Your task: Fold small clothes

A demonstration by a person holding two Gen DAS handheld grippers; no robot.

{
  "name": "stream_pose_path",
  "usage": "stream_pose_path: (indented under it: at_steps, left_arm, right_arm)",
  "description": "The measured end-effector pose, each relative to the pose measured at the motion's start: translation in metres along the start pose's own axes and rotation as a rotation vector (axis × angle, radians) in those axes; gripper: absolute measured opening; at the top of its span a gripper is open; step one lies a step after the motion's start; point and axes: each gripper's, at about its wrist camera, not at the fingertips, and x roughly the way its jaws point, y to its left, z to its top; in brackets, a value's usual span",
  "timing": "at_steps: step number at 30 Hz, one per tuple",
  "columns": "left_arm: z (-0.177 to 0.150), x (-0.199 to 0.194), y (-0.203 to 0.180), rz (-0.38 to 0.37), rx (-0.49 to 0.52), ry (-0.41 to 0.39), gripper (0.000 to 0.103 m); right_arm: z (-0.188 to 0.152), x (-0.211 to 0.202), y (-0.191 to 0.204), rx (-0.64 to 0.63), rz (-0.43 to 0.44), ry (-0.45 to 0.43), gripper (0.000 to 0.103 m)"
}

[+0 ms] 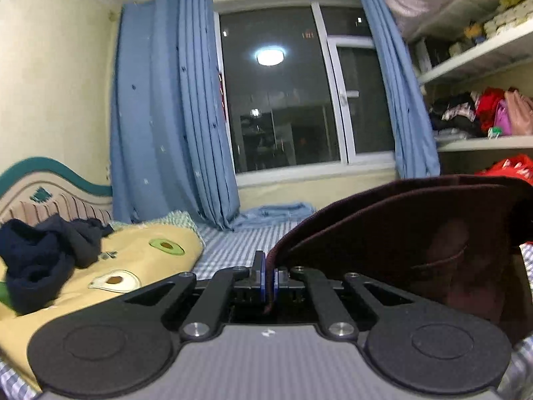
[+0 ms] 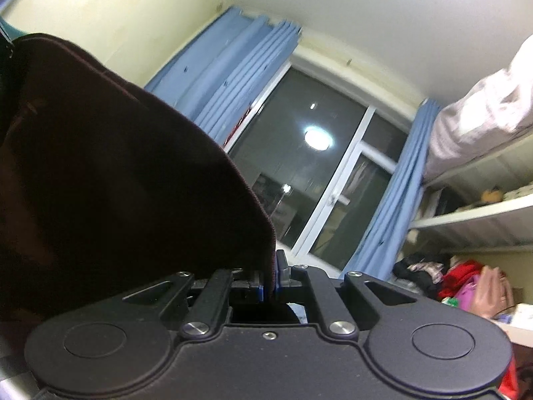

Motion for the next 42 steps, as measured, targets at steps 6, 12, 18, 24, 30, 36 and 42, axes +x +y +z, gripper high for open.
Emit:
stream_pose_path:
  at_steps: [6, 12, 18, 24, 30, 36, 42]
  left_arm:
    - [-0.003, 0.109, 0.005, -0.017, 0.017, 0.131, 0.003]
    - [-0.035, 0.188, 0.002, -0.008, 0.036, 0.255, 0.004]
    - [-0.076, 0.249, 0.009, -0.012, -0.012, 0.4, 0.004]
    - [-0.109, 0.291, 0.027, -0.051, -0.128, 0.508, 0.005]
    - [-0.127, 0.305, 0.031, -0.043, -0.142, 0.545, 0.01]
    - [-0.123, 0.3, 0.04, -0.069, -0.223, 0.55, 0.052]
    - [-0.109, 0.286, 0.048, -0.027, -0.224, 0.485, 0.085]
  right_arm:
    - [-0.014, 0.096, 0.014, 0.008, 0.082, 0.146, 0.006]
    - [-0.042, 0.17, 0.028, 0.108, 0.184, 0.303, 0.006]
    - [-0.067, 0.223, 0.056, 0.125, 0.229, 0.421, 0.007]
    - [-0.096, 0.246, 0.078, 0.19, 0.256, 0.527, 0.01]
    - [-0.111, 0.256, 0.088, 0.203, 0.233, 0.546, 0.031]
    - [-0.118, 0.257, 0.085, 0.22, 0.225, 0.552, 0.053]
    - [-0.121, 0.26, 0.078, 0.245, 0.223, 0.569, 0.081]
